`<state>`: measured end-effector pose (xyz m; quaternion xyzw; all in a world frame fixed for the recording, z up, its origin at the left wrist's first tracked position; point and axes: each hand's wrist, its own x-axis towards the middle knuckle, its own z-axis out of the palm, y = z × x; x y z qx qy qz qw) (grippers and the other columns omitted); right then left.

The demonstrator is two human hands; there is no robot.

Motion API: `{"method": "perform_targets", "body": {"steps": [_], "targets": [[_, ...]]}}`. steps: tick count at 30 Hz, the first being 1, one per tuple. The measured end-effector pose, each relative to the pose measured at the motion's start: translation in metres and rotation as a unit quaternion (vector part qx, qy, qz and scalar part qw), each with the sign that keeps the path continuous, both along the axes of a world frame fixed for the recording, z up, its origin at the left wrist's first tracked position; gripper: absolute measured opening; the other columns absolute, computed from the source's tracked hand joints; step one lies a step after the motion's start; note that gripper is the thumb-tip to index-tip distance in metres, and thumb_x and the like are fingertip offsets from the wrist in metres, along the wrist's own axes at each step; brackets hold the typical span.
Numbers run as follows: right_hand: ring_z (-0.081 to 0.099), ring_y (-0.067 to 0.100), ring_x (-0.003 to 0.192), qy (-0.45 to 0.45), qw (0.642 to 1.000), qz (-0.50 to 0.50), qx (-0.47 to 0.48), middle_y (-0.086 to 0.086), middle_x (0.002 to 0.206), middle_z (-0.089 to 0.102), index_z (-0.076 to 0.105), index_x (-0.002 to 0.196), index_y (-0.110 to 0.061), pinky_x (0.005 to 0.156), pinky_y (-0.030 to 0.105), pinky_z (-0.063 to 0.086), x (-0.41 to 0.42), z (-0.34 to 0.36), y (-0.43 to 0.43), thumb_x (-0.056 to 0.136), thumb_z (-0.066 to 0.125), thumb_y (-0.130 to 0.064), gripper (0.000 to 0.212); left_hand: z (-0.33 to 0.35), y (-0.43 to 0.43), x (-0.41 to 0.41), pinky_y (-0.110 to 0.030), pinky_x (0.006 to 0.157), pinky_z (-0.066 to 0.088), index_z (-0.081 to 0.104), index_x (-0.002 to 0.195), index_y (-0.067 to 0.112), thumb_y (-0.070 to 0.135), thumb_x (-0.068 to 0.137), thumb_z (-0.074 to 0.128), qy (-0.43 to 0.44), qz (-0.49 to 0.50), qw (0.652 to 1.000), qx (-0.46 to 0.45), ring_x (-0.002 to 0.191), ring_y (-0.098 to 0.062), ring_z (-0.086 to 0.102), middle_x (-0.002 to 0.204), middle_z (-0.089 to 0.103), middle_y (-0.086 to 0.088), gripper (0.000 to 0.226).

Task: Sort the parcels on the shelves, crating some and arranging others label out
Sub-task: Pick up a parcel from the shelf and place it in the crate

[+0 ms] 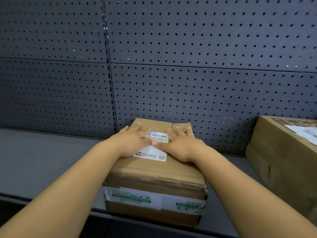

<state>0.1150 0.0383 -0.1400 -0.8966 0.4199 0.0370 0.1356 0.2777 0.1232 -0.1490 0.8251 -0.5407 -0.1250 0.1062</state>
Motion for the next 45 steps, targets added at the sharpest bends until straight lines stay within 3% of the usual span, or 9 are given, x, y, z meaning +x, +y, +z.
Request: {"method": "perform_targets", "body": {"steps": [7,18,23,26,28,33,37,41,45], "targets": [[-0.020,0.029,0.148,0.013,1.000,0.006,-0.001,-0.005,0.164,-0.007,0.003,0.155,-0.031,0.113,0.061,0.011,0.001,0.000,0.000,0.077,0.024,-0.086,0.098,0.001,0.000,0.000,-0.049,0.119,0.005,0.021,0.147,0.048,0.062,0.094,0.029,-0.001,-0.002,1.000,0.010,0.148,-0.032,-0.004,0.161,-0.001,0.015,0.056],[-0.012,0.026,0.150,-0.012,1.000,-0.011,-0.002,0.000,0.164,0.003,0.012,0.154,-0.030,0.113,0.059,0.016,0.002,0.000,-0.001,0.079,0.030,-0.083,0.094,0.006,0.006,-0.002,-0.034,0.117,0.012,0.030,0.148,0.039,0.058,0.090,0.048,0.088,0.032,0.994,-0.048,0.148,-0.013,0.012,0.161,0.004,0.010,0.064],[-0.002,0.029,0.149,-0.104,0.991,-0.075,0.044,0.004,0.161,0.015,0.034,0.148,-0.016,0.114,0.055,0.022,0.001,0.004,-0.002,0.077,0.048,-0.078,0.096,0.015,0.018,-0.009,-0.030,0.088,0.038,0.023,0.151,0.025,0.066,0.071,0.067,0.194,0.160,0.965,-0.073,0.127,-0.024,0.046,0.148,0.038,-0.002,0.100],[0.021,0.037,0.144,-0.215,0.958,-0.156,0.109,0.002,0.162,0.011,0.034,0.148,-0.015,0.114,0.050,0.027,0.001,0.002,-0.018,0.082,0.052,-0.070,0.088,0.018,0.022,-0.010,-0.027,0.064,0.043,0.059,0.105,0.017,0.062,0.068,0.073,0.237,0.183,0.951,-0.074,0.086,-0.015,0.062,0.102,0.064,0.006,0.060],[0.033,0.036,0.138,-0.244,0.937,-0.205,0.141,0.005,0.161,0.011,0.021,0.153,-0.018,0.111,0.048,0.032,-0.002,-0.001,-0.030,0.085,0.051,-0.065,0.087,0.018,0.024,-0.010,-0.025,0.057,0.041,0.058,0.079,0.022,0.060,0.068,0.075,0.254,0.171,0.948,-0.088,0.073,-0.011,0.062,0.082,0.063,0.009,0.042],[0.063,0.042,0.103,-0.239,0.904,-0.284,0.211,0.021,0.124,0.058,0.039,0.141,-0.009,0.080,0.049,0.055,0.000,0.004,-0.040,0.096,0.035,-0.059,0.067,0.024,0.031,-0.015,-0.026,0.058,0.043,0.058,0.077,0.023,0.060,0.068,0.075,0.259,0.167,0.946,-0.101,0.076,-0.015,0.064,0.084,0.066,0.005,0.042],[0.062,0.040,0.103,-0.297,0.883,-0.304,0.200,0.020,0.122,0.059,0.045,0.138,-0.009,0.081,0.048,0.056,0.002,0.009,-0.038,0.097,0.037,-0.057,0.064,0.027,0.039,-0.016,-0.027,0.059,0.044,0.061,0.078,0.022,0.058,0.069,0.076,0.271,0.155,0.941,-0.130,0.075,-0.016,0.065,0.084,0.070,0.003,0.039],[0.052,0.023,0.074,-0.370,0.880,-0.269,0.124,0.005,0.091,0.054,0.048,0.106,-0.021,0.051,0.031,0.037,-0.002,0.019,-0.037,0.095,0.038,-0.057,0.039,0.026,0.051,-0.015,-0.028,0.060,0.045,0.061,0.094,0.025,0.061,0.063,0.078,0.273,0.149,0.929,-0.199,0.080,-0.013,0.066,0.091,0.070,0.010,0.051],[0.046,0.018,0.072,-0.428,0.870,-0.241,0.045,-0.002,0.077,0.047,0.046,0.091,-0.014,0.056,0.031,0.031,-0.005,0.038,-0.021,0.093,0.042,-0.058,0.045,0.022,0.064,-0.020,-0.024,0.058,0.040,0.048,0.109,0.031,0.062,0.063,0.077,0.243,0.146,0.914,-0.290,0.086,-0.001,0.058,0.096,0.061,0.020,0.062]]}}
